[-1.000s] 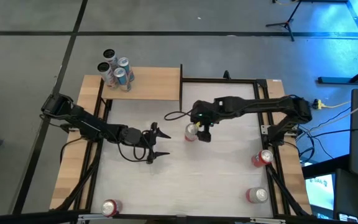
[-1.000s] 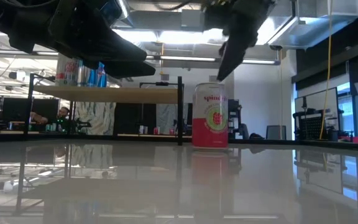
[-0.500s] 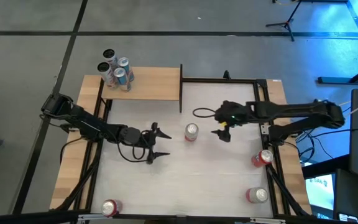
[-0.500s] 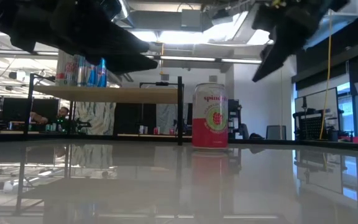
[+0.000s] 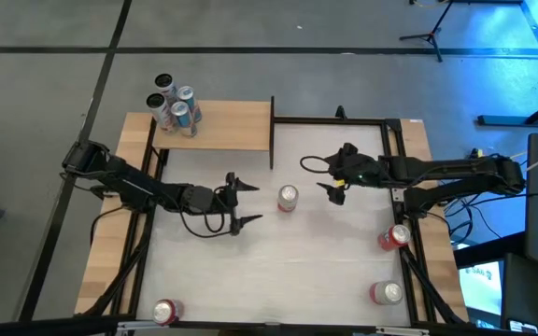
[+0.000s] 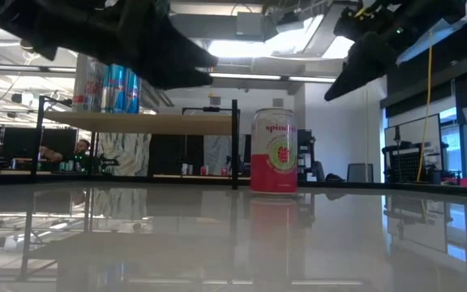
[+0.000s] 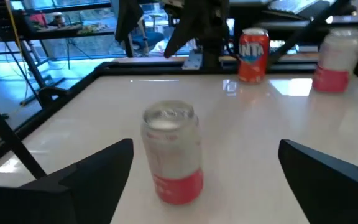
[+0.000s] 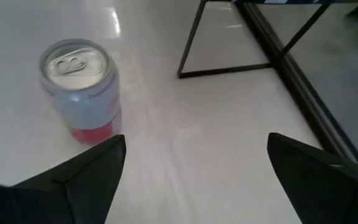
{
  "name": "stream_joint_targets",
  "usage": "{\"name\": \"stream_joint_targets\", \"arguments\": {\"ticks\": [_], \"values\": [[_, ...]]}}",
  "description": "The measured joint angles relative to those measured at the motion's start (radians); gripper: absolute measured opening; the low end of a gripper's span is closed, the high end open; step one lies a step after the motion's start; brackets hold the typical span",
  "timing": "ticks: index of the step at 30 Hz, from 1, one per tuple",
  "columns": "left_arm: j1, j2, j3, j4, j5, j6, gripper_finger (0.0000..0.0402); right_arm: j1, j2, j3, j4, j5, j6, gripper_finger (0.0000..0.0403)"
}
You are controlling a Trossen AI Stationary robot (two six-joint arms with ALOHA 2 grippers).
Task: Place canned beverage on shelf
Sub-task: Put the top pink white soda can on the shelf
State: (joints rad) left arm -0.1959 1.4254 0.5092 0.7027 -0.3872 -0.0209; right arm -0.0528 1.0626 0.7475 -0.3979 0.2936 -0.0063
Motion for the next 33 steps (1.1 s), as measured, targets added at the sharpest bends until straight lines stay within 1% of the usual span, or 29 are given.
{"name": "stream_joint_targets", "arguments": {"ticks": [2,4,10,13,15,17,19,21,24,27,29,31,33], "values": [[0.01,0.0,0.02,-0.01,0.01,-0.005,0.0395,0.0,0.0,0.0,0.006,0.015,-0.002,0.0388],[0.01,0.0,0.03,-0.01,0.011,-0.021,0.0391,0.0,0.0,0.0,0.004,0.018,-0.002,0.0388],[-0.011,0.0,0.038,0.022,0.089,-0.017,0.0388,0.001,-0.011,-0.002,0.004,0.002,-0.029,0.0388],[-0.014,0.0,0.038,0.026,0.079,-0.036,0.0387,0.001,-0.042,-0.002,0.038,0.0,-0.06,0.0388],[-0.014,0.0,0.044,0.027,0.068,-0.056,0.0387,0.001,-0.074,-0.017,0.083,-0.024,-0.093,0.0388],[-0.008,0.003,0.067,0.008,0.035,-0.087,0.0387,0.001,-0.118,-0.048,0.153,-0.049,-0.132,0.0388],[0.021,0.02,0.124,-0.079,0.034,-0.13,0.0387,0.001,-0.17,-0.092,0.219,-0.054,-0.17,0.0388],[0.046,0.04,0.207,-0.232,0.048,-0.143,0.0387,0.001,-0.223,-0.133,0.271,-0.056,-0.205,0.0388],[0.066,0.079,0.358,-0.45,0.067,-0.145,0.0387,0.001,-0.31,-0.172,0.284,-0.056,-0.216,0.0388],[0.095,0.139,0.495,-0.615,0.085,-0.138,0.0387,0.001,-0.395,-0.207,0.288,-0.104,-0.237,0.0388],[0.119,0.181,0.57,-0.692,0.139,-0.135,0.0387,0.0,-0.456,-0.228,0.278,-0.127,-0.238,0.0388],[0.142,0.222,0.639,-0.733,0.209,-0.134,0.0387,0.001,-0.511,-0.242,0.274,-0.128,-0.238,0.0388],[0.164,0.263,0.693,-0.776,0.256,-0.134,0.0387,0.0,-0.557,-0.257,0.272,-0.129,-0.233,0.0388]]}}
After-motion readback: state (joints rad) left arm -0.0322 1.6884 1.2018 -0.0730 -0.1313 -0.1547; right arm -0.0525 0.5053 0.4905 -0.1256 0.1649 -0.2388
